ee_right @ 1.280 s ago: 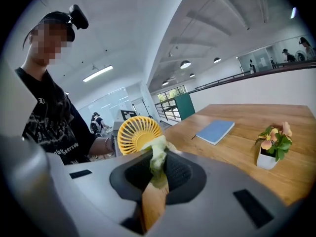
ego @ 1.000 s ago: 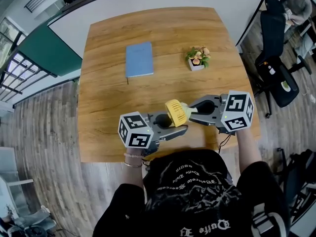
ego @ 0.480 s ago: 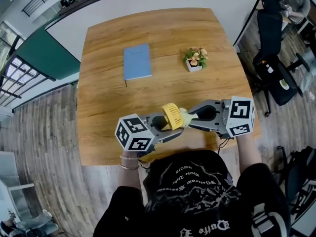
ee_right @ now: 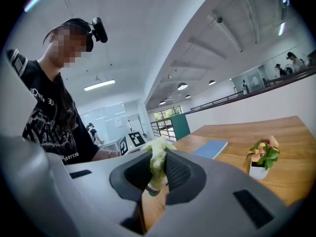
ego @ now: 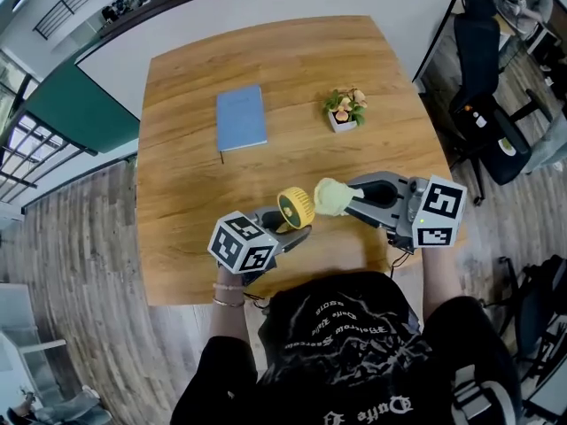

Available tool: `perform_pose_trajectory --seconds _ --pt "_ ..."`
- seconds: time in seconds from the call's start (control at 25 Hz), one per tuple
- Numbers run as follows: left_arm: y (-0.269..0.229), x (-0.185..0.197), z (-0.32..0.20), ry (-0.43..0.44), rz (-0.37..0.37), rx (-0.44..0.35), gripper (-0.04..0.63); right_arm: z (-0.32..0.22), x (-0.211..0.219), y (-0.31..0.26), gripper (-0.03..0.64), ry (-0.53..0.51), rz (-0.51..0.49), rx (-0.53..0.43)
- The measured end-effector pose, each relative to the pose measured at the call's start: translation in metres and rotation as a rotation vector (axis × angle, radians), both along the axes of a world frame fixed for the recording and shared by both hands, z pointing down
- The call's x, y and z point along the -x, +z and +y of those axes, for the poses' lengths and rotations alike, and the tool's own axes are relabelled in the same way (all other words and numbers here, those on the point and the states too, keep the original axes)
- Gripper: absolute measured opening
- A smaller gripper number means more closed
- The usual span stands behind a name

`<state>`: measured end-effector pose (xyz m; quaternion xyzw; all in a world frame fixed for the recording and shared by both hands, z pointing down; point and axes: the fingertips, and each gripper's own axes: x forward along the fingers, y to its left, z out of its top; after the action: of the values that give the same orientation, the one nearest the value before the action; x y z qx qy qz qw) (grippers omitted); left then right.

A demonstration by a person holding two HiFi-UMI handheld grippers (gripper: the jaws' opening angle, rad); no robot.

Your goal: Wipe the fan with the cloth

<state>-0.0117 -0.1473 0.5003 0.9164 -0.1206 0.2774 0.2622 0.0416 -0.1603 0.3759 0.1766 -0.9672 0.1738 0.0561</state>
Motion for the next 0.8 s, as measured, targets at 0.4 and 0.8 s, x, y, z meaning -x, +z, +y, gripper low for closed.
perform_pose_trajectory --seconds 0.4,0.8 --pt "0.07 0.054 -0.052 -0.249 -0.449 -0.134 0.199 0.007 -0.032 0.04 0.057 0.208 -0.102 0.157" --pt "0.104 0.055 -0.056 -0.081 -0.678 -0.261 0.199 0.018 -0.023 0.058 0.057 0.228 -0.159 0.238"
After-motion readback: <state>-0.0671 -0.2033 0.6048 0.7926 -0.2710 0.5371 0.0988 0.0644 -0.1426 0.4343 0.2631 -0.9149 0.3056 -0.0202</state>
